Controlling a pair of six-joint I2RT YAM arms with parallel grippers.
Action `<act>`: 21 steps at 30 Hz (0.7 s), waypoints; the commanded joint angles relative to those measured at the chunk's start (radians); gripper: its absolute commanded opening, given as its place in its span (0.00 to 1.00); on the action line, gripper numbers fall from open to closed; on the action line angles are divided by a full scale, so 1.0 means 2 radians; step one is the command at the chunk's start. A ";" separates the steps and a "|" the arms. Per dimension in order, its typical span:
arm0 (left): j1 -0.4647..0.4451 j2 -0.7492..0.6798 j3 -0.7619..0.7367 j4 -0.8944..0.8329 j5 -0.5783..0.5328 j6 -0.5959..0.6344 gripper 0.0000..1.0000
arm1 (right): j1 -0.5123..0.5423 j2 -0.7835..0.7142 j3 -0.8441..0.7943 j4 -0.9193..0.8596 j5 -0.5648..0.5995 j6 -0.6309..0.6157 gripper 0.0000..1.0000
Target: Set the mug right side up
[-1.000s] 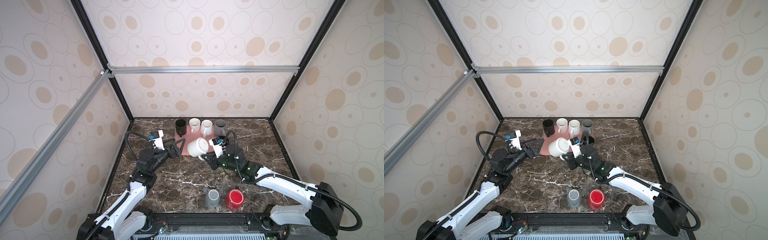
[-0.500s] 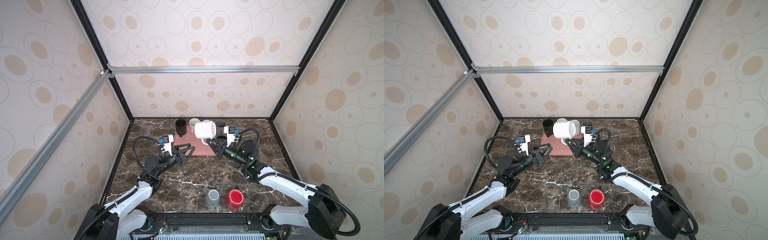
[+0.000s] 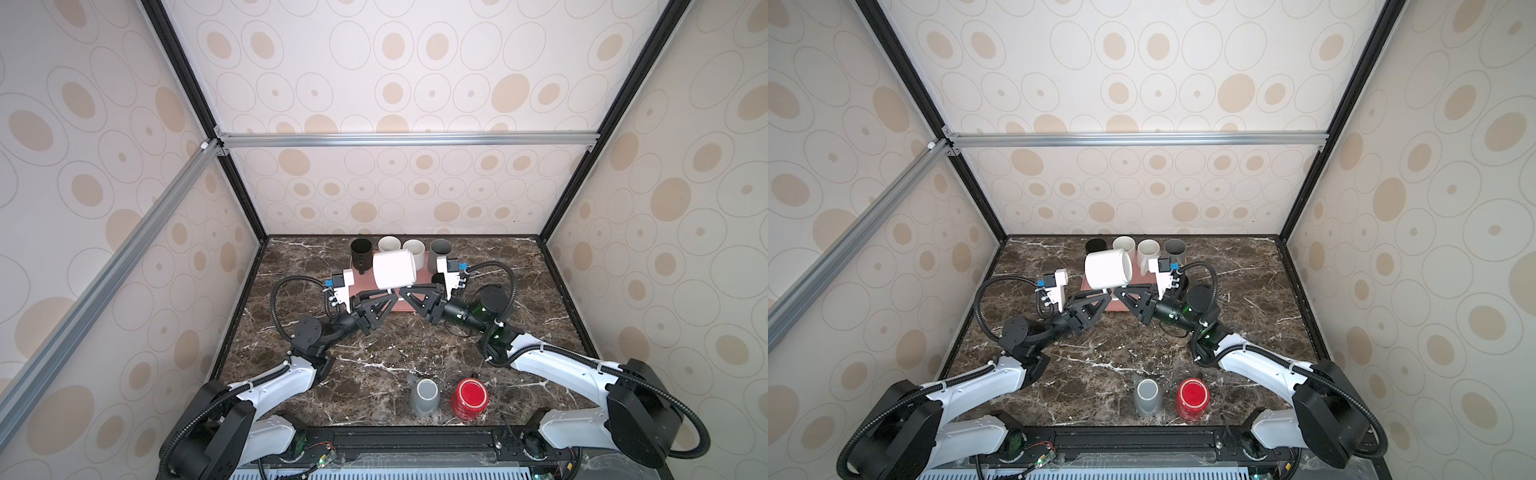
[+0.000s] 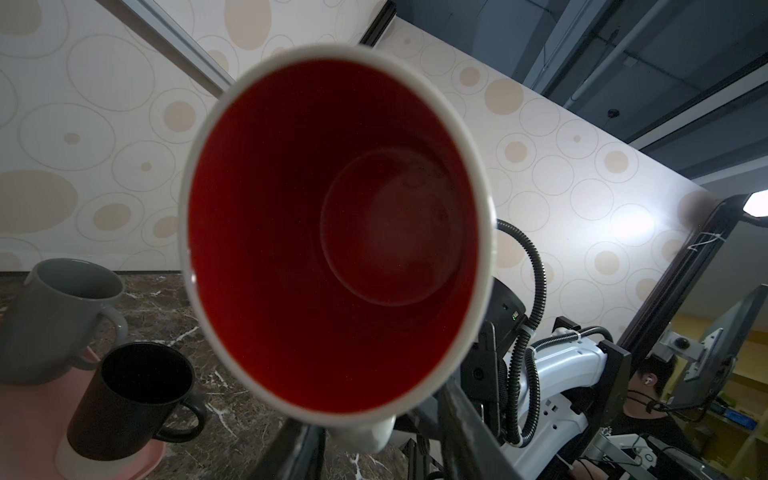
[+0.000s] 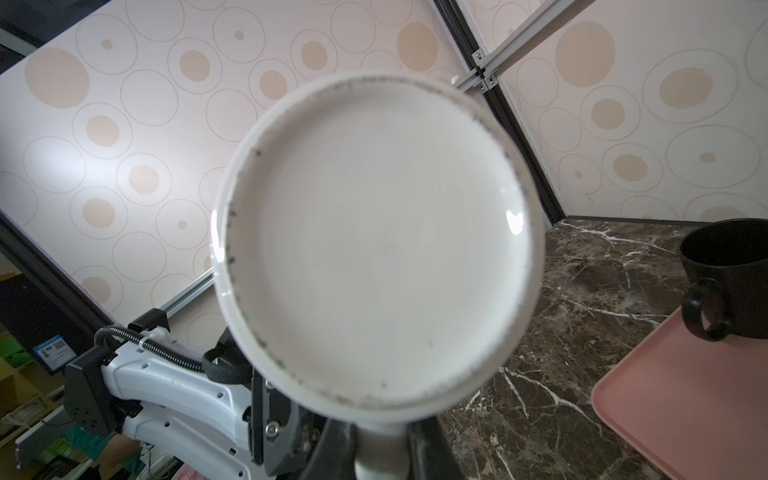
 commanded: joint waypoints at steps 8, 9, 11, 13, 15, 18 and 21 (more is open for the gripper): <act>-0.015 0.006 0.031 0.053 0.002 -0.012 0.24 | 0.009 0.009 0.018 0.070 -0.005 0.011 0.00; -0.016 0.007 0.031 0.051 0.001 -0.012 0.20 | 0.010 0.009 0.017 0.071 -0.005 0.012 0.00; -0.016 0.007 0.031 0.048 -0.002 -0.013 0.12 | 0.009 0.010 0.017 0.070 -0.004 0.011 0.00; -0.016 0.003 0.029 0.043 -0.011 -0.011 0.03 | 0.010 0.008 0.017 0.065 -0.003 0.008 0.00; -0.016 -0.006 0.027 0.022 -0.023 -0.003 0.00 | 0.010 0.006 0.015 0.058 0.002 0.007 0.00; -0.016 -0.027 0.029 -0.024 -0.041 0.021 0.00 | 0.009 -0.006 0.008 0.038 0.017 -0.004 0.11; -0.016 -0.053 0.037 -0.092 -0.060 0.054 0.00 | 0.009 -0.024 0.000 0.010 0.035 -0.020 0.34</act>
